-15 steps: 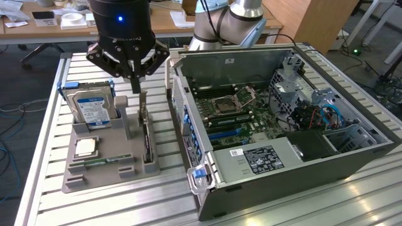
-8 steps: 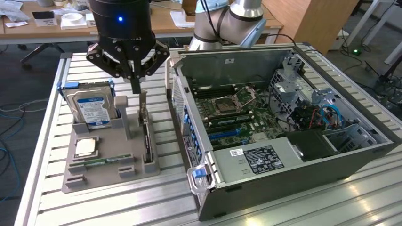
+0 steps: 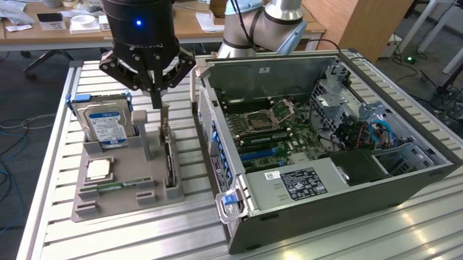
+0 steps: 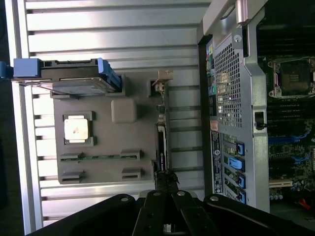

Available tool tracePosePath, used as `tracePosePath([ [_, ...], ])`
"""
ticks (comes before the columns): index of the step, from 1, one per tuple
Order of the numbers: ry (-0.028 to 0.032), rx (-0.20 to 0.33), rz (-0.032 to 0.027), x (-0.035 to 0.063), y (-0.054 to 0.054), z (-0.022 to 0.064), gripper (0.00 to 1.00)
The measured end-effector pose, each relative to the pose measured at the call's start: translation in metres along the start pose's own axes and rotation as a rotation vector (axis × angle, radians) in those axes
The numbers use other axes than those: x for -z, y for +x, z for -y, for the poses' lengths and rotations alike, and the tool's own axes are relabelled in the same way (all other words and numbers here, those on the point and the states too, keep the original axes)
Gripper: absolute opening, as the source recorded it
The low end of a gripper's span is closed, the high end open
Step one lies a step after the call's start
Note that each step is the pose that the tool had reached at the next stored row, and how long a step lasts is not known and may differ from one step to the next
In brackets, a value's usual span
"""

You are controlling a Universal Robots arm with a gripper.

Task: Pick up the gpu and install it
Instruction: 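Pick up the gpu and move the gpu toward the slot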

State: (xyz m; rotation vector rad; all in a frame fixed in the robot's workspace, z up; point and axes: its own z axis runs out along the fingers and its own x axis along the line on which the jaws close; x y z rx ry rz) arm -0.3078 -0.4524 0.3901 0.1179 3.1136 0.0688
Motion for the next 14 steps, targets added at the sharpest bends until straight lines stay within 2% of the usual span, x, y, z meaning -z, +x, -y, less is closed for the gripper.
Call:
tracePosePath([
  [10, 0.0000, 0.000, 0.0000, 0.0000, 0.0000, 0.0000, 0.11],
  [12, 0.0000, 0.000, 0.0000, 0.0000, 0.0000, 0.0000, 0.23],
  [13, 0.0000, 0.000, 0.0000, 0.0000, 0.0000, 0.0000, 0.23],
  [14, 0.0001, 0.000, -0.0001, 0.0000, 0.0000, 0.0000, 0.29],
])
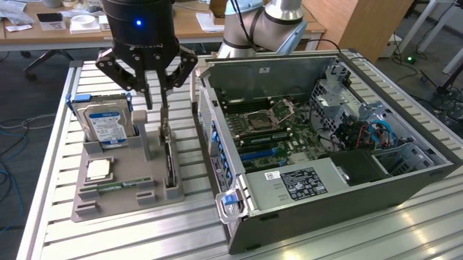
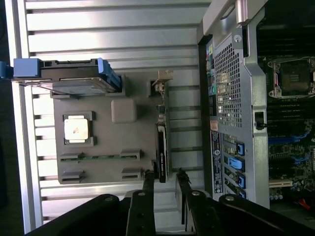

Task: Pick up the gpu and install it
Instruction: 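Pick up the gpu and move the gpu toward the slot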

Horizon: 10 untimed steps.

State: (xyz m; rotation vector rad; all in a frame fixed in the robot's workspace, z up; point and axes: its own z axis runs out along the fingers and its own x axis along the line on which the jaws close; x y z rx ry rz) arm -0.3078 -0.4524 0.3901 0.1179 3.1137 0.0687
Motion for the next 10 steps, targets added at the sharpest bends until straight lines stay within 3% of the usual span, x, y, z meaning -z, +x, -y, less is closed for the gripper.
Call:
tracePosePath([
  [3, -0.0001, 0.000, 0.0000, 0.0000, 0.0000, 0.0000, 0.35],
  [4, 0.0000, 0.000, 0.0000, 0.0000, 0.0000, 0.0000, 0.42],
  [10, 0.0000, 0.000, 0.0000, 0.0000, 0.0000, 0.0000, 0.42],
])
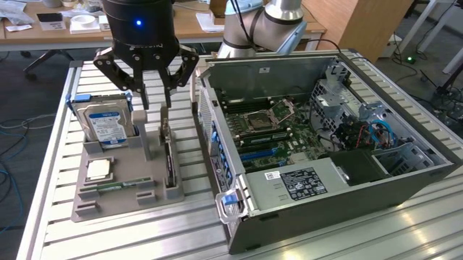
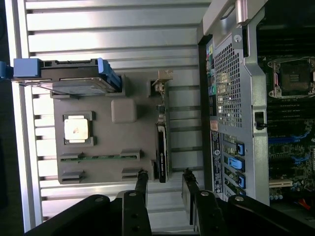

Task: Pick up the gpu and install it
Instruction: 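Pick up the gpu and move the gpu toward the slot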

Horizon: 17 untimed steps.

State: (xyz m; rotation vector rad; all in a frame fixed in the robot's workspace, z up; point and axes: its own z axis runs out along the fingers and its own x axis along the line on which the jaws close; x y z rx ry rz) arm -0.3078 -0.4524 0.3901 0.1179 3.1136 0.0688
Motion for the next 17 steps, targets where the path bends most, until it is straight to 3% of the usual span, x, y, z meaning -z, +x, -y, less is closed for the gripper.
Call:
tracePosePath([
  [4, -0.0005, 0.000, 0.0001, -0.0026, 0.000, 0.0001, 0.42],
  [17, -0.0008, 0.000, 0.0000, -0.0260, 0.001, 0.0012, 0.42],
])
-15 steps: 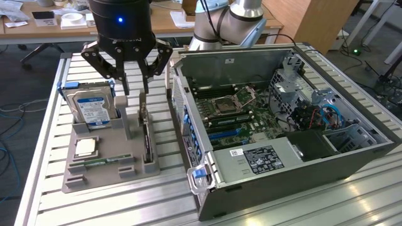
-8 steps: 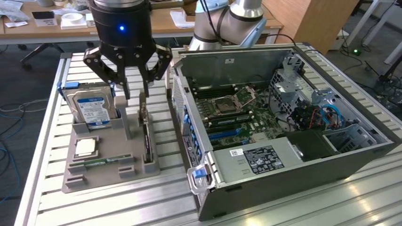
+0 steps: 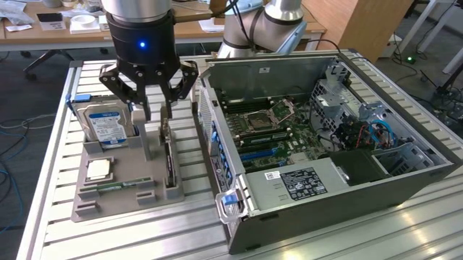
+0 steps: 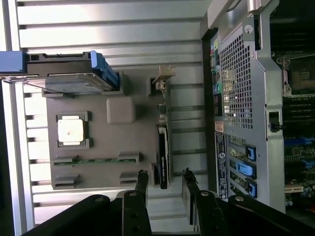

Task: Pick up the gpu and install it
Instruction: 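Pick up the gpu and move the gpu toward the slot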

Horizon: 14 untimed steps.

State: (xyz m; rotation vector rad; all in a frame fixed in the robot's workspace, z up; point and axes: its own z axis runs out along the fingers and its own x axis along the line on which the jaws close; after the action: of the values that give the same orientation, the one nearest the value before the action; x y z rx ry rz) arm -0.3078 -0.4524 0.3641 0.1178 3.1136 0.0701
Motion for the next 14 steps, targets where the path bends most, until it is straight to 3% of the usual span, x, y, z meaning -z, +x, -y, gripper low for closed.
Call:
tracePosePath([
  [9, -0.0001, 0.000, 0.0001, -0.0037, 0.000, 0.0001, 0.42],
  [14, 0.0001, 0.000, 0.0000, -0.0119, 0.000, 0.0005, 0.42],
])
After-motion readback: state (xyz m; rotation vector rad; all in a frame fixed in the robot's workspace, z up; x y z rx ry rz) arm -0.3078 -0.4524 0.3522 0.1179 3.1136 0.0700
